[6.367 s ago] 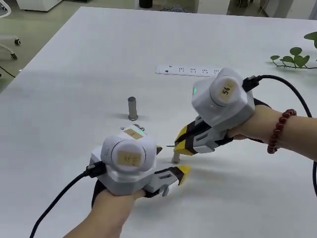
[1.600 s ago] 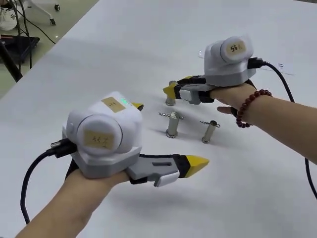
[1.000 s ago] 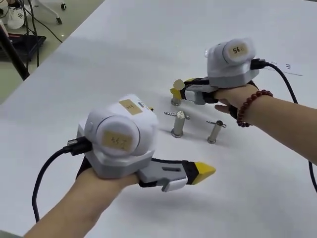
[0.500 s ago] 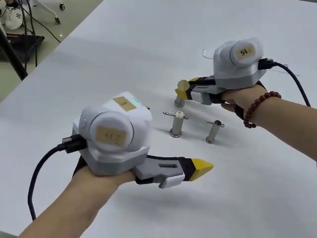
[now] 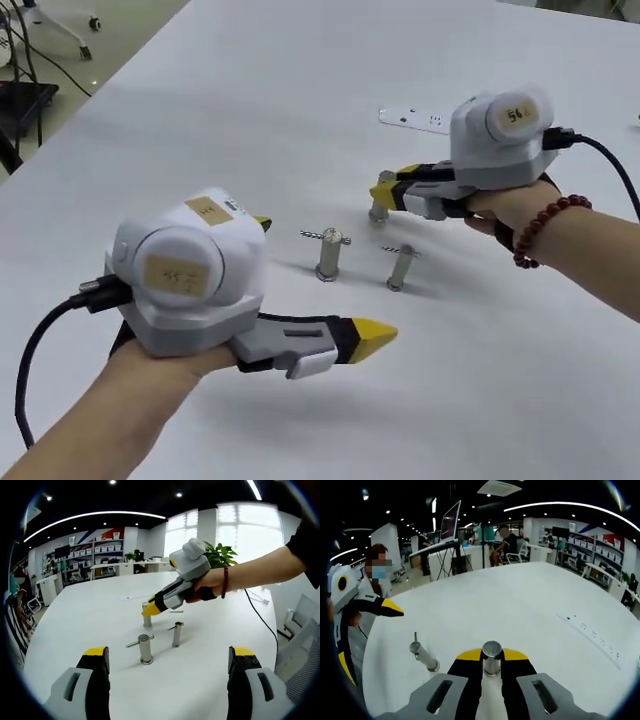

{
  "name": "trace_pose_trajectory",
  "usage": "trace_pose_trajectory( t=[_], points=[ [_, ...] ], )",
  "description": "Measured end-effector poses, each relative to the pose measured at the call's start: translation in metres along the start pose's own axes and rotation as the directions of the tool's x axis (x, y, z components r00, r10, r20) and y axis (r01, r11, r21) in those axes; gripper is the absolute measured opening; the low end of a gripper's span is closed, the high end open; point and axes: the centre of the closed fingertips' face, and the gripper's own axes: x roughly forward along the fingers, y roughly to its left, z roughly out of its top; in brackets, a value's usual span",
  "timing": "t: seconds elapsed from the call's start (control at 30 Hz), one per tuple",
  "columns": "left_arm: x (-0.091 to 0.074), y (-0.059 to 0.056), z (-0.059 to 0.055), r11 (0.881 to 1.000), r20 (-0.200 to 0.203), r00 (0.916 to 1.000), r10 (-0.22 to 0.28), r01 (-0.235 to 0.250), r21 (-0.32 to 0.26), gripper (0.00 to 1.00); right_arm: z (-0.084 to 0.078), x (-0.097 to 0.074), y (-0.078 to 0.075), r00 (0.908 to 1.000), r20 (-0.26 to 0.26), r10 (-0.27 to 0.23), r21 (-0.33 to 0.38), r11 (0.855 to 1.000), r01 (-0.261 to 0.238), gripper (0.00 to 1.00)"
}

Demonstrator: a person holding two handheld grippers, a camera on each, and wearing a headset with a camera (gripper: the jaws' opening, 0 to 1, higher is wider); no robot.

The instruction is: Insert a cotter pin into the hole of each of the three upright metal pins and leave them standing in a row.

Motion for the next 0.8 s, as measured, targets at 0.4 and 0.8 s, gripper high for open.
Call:
trace_pose_trajectory(
  t=[0.4,0.8],
  points=[
    [-0.005,-0.001,0.001,1.0,0.003,0.9998,-0.019,0.019,0.012,0.99,-0.019,-0.031,-0.005,0.9996,-0.015,-0.026,0.019,0.999,0.026,0.08],
    [-0.008,-0.005,0.001,0.999,-0.008,0.9995,-0.029,0.03,0.028,0.99,-0.033,-0.061,0.011,0.9991,-0.031,-0.029,-0.012,1.0,0.028,0.08]
  ],
)
